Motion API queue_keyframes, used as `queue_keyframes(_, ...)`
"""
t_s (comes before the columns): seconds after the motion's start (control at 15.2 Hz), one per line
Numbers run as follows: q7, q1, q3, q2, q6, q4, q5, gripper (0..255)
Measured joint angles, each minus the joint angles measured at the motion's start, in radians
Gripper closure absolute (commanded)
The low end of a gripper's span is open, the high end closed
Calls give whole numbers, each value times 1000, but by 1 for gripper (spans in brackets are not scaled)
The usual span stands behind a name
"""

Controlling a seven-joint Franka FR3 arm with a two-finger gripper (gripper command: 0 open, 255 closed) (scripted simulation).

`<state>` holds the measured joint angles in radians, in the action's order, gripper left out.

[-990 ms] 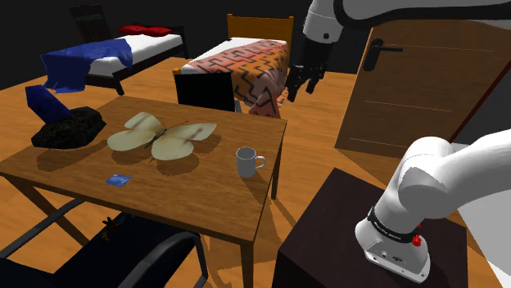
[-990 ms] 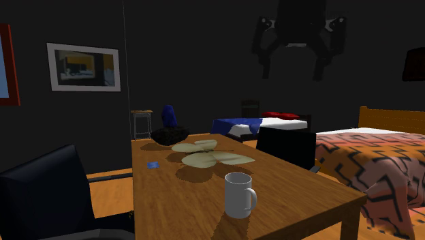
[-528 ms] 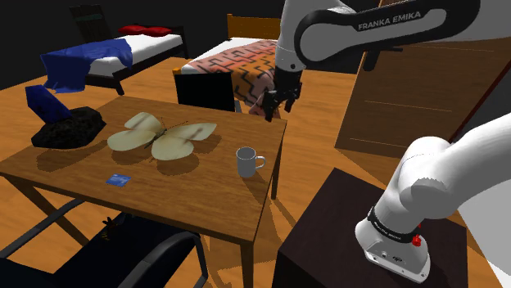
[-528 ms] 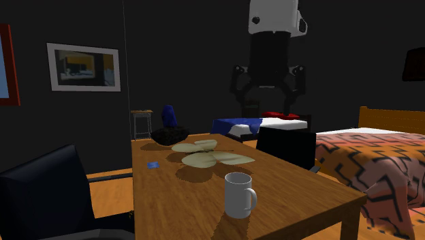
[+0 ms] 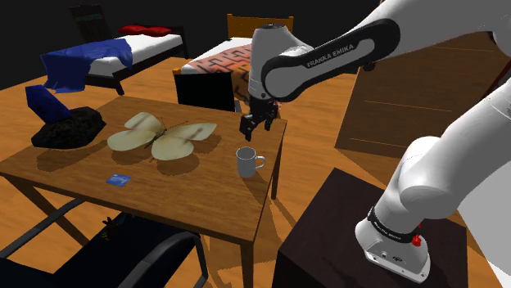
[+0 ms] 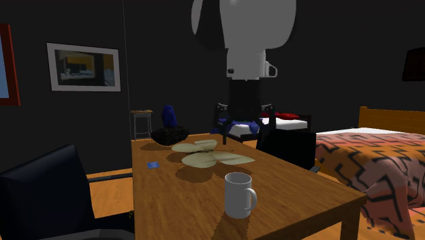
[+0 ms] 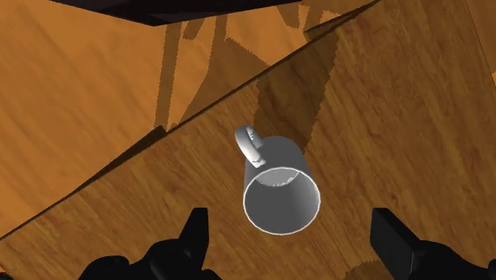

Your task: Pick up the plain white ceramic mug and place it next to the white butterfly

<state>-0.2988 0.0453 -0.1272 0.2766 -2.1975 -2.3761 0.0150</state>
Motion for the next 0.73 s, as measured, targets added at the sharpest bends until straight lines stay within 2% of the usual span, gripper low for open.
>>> queue_keyframes(0.33,-54,3,-28,-175,-100,53,-35,0)
queue_keyframes(0.53,-101,12,-42,-311,-153,120,-71,0)
queue_keyframes(0.73,-114,14,-43,-349,-187,120,-84,0)
